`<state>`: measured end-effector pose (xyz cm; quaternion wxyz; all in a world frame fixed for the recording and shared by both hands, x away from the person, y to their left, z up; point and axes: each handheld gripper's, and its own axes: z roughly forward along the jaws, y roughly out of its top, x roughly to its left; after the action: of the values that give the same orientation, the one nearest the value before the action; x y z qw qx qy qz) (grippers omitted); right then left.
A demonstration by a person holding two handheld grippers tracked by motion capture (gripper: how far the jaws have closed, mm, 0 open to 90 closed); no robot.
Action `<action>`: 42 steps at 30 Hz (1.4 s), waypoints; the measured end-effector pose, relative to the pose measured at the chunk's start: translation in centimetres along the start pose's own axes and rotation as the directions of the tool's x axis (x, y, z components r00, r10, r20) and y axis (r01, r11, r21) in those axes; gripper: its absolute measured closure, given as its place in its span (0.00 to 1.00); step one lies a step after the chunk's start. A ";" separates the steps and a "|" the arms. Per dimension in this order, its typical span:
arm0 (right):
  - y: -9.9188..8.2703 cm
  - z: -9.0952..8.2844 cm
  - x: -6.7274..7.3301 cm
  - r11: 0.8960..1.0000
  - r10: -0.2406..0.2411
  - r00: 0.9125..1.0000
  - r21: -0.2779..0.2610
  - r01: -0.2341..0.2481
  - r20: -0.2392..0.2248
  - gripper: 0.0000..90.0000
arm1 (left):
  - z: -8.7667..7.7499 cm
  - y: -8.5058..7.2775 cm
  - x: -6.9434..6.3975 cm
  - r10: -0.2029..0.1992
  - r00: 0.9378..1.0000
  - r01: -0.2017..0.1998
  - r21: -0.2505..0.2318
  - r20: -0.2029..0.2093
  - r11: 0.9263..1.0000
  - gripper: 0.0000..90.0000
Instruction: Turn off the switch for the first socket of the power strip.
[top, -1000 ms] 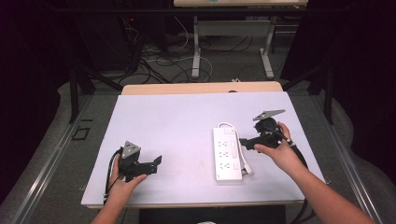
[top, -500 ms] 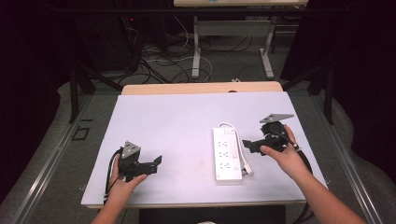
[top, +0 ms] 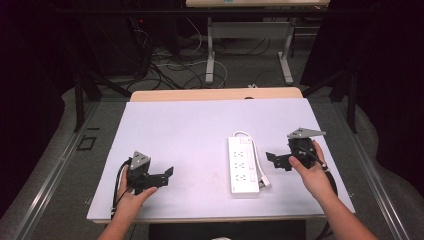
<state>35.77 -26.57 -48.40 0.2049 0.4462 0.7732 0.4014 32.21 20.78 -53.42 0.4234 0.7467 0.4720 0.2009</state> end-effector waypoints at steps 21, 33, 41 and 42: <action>-4.1 -0.4 -1.0 0.999 0.034 0.999 -0.014 -0.033 0.019 0.02 | 0.1 0.0 0.0 0.007 1.000 -0.007 0.002 0.002 1.000 0.06; -6.0 -0.3 -2.1 0.996 0.085 0.996 -0.039 -0.084 0.034 0.03 | 0.1 -0.1 -0.1 0.001 1.000 -0.001 0.004 0.003 1.000 0.06; -6.6 -0.1 -2.3 0.994 0.096 0.994 -0.055 -0.093 0.048 0.03 | 0.1 0.0 -0.1 0.009 1.000 -0.009 0.008 0.001 1.000 0.06; -6.7 0.0 -2.4 0.995 0.089 0.995 -0.047 -0.086 0.044 0.03 | 0.1 0.0 -0.1 0.010 1.000 -0.010 0.008 0.001 1.000 0.06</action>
<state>33.47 -30.50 -53.84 0.2149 0.4842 0.7387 0.4168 32.22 20.67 -53.51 0.4196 0.7508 0.4690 0.2006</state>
